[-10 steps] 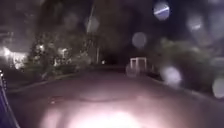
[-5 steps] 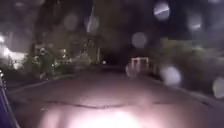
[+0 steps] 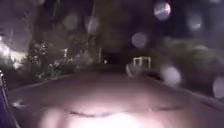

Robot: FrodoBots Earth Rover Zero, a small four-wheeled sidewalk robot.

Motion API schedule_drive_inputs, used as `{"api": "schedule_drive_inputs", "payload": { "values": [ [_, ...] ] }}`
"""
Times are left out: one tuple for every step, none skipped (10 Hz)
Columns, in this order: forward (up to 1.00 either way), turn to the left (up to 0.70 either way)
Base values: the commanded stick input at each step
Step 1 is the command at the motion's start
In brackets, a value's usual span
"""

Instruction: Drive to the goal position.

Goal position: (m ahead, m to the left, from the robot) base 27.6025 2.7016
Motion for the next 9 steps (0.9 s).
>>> {"api": "schedule_drive_inputs", "payload": {
  "values": [
    [0.5, 0.0],
    [0.5, 0.0],
    [0.5, 0.0],
    [0.5, 0.0],
    [0.5, 0.0],
    [0.5, 0.0],
    [0.5, 0.0],
    [0.5, 0.0],
    [0.5, 0.0]
  ]
}}
